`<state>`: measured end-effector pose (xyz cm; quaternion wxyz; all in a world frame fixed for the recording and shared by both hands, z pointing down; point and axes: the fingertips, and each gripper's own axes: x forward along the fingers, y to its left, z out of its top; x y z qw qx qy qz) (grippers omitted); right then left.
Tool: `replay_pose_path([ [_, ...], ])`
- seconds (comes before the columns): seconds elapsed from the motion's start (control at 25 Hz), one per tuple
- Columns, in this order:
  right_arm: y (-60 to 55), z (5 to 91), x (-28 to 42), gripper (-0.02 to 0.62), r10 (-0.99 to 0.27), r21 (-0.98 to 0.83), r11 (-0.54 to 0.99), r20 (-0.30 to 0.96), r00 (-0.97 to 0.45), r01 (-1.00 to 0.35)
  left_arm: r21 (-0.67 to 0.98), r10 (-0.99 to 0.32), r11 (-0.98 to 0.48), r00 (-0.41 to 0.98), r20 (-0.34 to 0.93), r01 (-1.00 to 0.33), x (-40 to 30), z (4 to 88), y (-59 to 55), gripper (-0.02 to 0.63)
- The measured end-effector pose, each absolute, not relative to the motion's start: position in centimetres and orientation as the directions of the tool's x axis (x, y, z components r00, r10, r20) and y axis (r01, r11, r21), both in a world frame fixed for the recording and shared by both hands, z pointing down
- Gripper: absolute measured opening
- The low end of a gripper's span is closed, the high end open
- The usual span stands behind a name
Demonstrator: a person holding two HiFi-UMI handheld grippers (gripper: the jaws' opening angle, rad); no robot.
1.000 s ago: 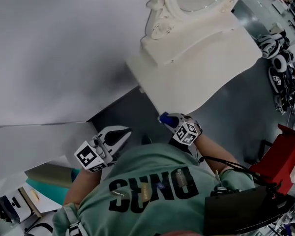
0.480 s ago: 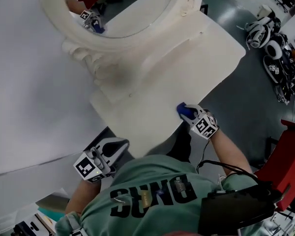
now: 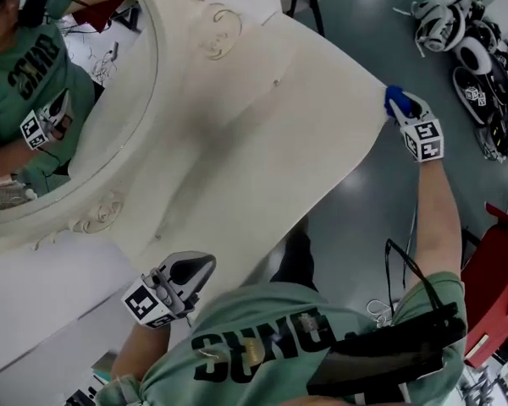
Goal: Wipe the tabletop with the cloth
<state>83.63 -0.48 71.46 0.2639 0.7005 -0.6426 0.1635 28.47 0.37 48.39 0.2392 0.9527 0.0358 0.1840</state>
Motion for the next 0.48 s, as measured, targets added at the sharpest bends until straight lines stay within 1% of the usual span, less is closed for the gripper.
replay_pose_path([
  [0.08,-1.4,71.3,86.0,0.127,-0.819,0.158,-0.047,0.559,0.129,-0.986,0.468,0.161,-0.884,0.926,0.342,-0.019,30.3,48.8,-0.3,0.009],
  [0.16,-1.7,71.5,86.7,0.127,-0.826,0.139,-0.061,0.549,0.128,-0.988,0.470,0.156,-0.882,0.929,0.334,-0.021,31.3,48.5,-0.8,0.009],
  [0.24,-1.2,71.7,86.8,0.127,-0.816,0.115,-0.101,0.558,0.148,-0.988,0.466,0.153,-0.884,0.934,0.323,-0.017,31.3,47.6,-0.8,0.009],
  [0.32,-0.6,71.6,86.4,0.127,-0.784,0.111,-0.136,0.595,0.176,-0.984,0.451,0.129,-0.892,0.942,0.309,-0.026,30.0,46.3,-0.7,0.009],
  [0.4,-0.2,71.0,84.4,0.127,-0.753,0.126,-0.120,0.635,0.173,-0.985,0.434,0.082,-0.900,0.955,0.286,-0.053,27.5,44.7,-0.7,0.008],
  [0.48,0.1,69.4,80.0,0.127,-0.752,0.120,-0.083,0.644,0.141,-0.989,0.419,0.036,-0.905,0.967,0.254,-0.077,24.2,43.1,-0.7,0.008],
])
